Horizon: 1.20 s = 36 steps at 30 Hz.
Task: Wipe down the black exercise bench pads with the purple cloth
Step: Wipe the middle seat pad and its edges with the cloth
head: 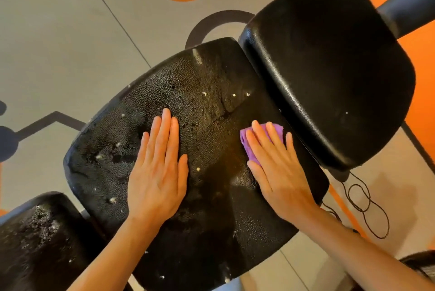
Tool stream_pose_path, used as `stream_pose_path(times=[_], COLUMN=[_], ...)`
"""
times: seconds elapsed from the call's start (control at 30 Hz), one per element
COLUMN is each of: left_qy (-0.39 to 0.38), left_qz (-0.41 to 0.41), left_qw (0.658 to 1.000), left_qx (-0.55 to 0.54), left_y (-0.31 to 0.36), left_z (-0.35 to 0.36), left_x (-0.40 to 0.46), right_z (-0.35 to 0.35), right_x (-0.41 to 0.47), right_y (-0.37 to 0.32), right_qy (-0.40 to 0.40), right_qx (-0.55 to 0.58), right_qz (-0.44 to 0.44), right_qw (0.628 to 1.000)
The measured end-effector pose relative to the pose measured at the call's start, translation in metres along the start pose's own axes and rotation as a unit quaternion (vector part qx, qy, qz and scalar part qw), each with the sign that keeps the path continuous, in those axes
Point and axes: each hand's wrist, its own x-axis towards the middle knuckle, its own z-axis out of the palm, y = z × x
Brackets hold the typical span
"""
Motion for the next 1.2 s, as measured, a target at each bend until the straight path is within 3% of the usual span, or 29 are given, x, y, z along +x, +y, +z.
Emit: stream_pose_path(times=[0.17, 0.37, 0.43, 0.57, 0.63, 0.77, 0.87, 1.0, 1.07, 1.2], left_qy=[0.005, -0.001, -0.004, -0.001, 0.001, 0.004, 0.005, 0.015, 0.016, 0.02], left_qz=[0.009, -0.001, 0.001, -0.007, -0.008, -0.006, -0.005, -0.005, -0.005, -0.015], left_qw=[1.0, 1.0, 1.0, 1.0, 1.0, 1.0, 1.0, 1.0, 1.0, 0.999], left_qx=[-0.008, -0.02, -0.021, -0.017, -0.012, -0.018, -0.023, -0.013, -0.014, -0.04], left_y=[0.0, 0.0, 0.0, 0.001, 0.001, 0.001, 0.002, 0.003, 0.002, 0.002], left_z=[0.001, -0.001, -0.002, -0.002, -0.001, -0.002, -0.003, -0.002, -0.002, -0.005], left_x=[0.0, 0.002, 0.002, 0.003, 0.003, 0.002, 0.002, 0.002, 0.002, 0.001], right_z=[-0.009, -0.007, -0.007, -0.015, -0.01, -0.011, -0.012, -0.02, -0.013, -0.01], right_x=[0.149, -0.009, 0.036, 0.165, 0.142, 0.007, 0.068, 0.189, 0.16, 0.067], right_y=[-0.009, 0.015, 0.02, -0.004, 0.003, 0.019, 0.017, -0.019, -0.019, -0.001], right_qy=[0.078, -0.029, -0.018, 0.063, 0.051, -0.033, -0.013, 0.072, 0.066, -0.032], right_qx=[0.047, -0.021, -0.014, 0.018, 0.028, -0.012, -0.015, 0.041, 0.057, -0.003], right_qz=[0.053, -0.09, -0.103, -0.014, -0.015, -0.073, -0.08, 0.025, 0.019, -0.068], right_qw=[0.994, 0.995, 0.994, 0.998, 0.998, 0.997, 0.997, 0.996, 0.996, 0.997])
